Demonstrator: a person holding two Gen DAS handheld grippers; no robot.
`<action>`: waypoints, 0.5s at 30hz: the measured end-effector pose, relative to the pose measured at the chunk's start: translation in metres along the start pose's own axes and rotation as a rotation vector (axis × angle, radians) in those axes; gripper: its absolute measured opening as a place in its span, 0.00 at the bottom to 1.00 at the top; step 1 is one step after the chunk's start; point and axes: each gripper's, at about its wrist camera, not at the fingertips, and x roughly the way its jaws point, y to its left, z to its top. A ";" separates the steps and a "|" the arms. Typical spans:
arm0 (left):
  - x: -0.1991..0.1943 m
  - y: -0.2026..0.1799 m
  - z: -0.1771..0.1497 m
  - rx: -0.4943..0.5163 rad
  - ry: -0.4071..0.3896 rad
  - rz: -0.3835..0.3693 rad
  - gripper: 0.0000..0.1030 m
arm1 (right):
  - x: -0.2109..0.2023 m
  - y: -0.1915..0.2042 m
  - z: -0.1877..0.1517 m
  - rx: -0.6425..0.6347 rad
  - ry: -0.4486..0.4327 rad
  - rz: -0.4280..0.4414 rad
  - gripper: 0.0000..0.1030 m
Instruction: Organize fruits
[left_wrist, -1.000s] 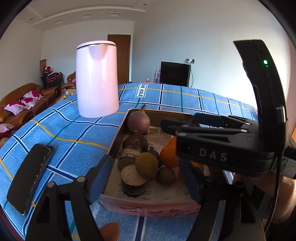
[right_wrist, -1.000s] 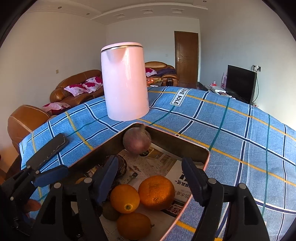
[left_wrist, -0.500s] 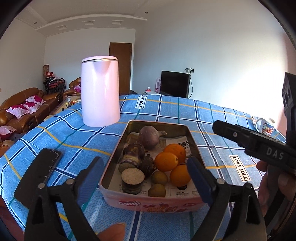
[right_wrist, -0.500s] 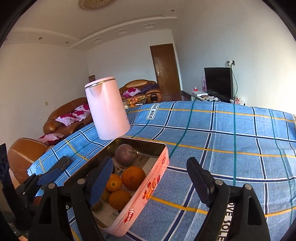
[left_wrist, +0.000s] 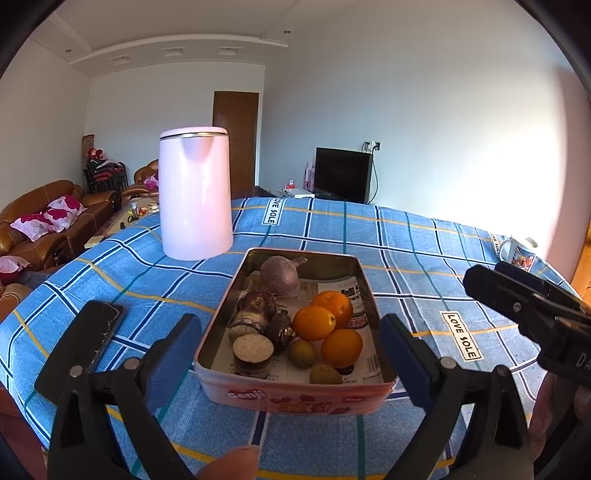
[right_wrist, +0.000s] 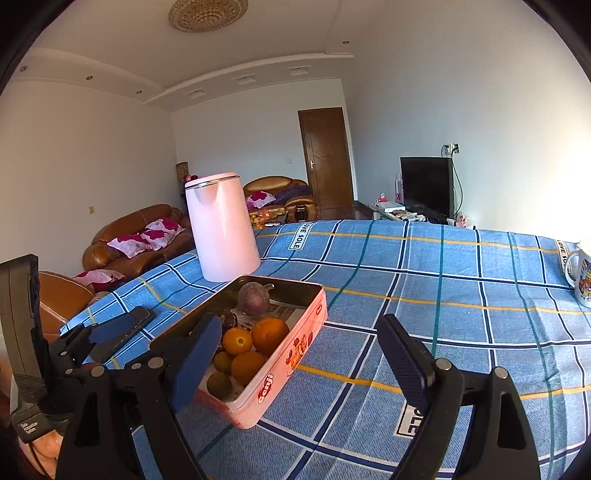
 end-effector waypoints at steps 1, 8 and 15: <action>-0.001 -0.001 0.000 -0.001 -0.002 -0.001 0.96 | -0.003 0.000 0.000 -0.002 -0.002 0.000 0.85; -0.009 -0.008 0.001 0.006 -0.013 -0.020 0.99 | -0.023 0.001 -0.002 -0.016 -0.016 -0.022 0.85; -0.015 -0.012 0.002 0.011 -0.015 -0.029 0.99 | -0.033 0.005 -0.001 -0.028 -0.034 -0.025 0.86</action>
